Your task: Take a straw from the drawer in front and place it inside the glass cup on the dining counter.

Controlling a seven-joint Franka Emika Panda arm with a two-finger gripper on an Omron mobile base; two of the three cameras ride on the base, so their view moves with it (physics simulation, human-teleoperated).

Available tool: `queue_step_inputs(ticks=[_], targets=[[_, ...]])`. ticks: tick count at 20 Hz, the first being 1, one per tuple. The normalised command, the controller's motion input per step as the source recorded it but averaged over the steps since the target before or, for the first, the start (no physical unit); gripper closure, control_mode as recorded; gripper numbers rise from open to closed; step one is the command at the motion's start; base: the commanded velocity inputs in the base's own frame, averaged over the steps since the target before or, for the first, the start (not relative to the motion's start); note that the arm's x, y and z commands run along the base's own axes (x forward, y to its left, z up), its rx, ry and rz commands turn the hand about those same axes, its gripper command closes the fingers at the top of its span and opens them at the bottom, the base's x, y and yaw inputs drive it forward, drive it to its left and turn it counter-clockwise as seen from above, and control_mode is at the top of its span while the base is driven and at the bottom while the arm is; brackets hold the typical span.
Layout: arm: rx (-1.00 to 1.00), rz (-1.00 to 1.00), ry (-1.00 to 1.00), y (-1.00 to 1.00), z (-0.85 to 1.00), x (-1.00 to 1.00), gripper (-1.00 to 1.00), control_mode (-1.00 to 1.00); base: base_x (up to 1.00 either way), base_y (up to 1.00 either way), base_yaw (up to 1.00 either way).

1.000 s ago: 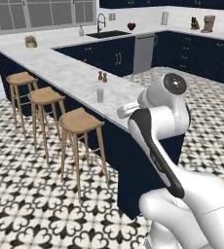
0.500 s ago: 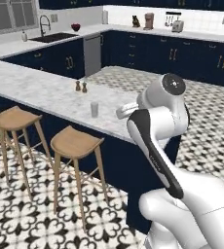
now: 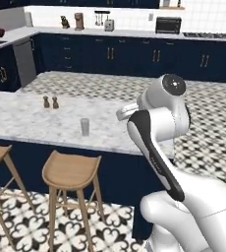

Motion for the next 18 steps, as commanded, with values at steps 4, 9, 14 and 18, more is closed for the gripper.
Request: queue_step_inputs(ticks=[4,9,14,18], targets=[[0.0,0.0,0.0,0.0,0.0,0.0,1.0,1.0,0.0,0.8,-0.63],[0.0,0.0,0.0,0.0,0.0,0.0,1.0,1.0,-0.04,0.89,-0.59],[0.0,0.0,0.0,0.0,0.0,0.0,1.0,1.0,0.09,0.98,-0.45],[0.0,0.0,0.0,0.0,0.0,0.0,1.0,1.0,0.7,0.73,-0.24]])
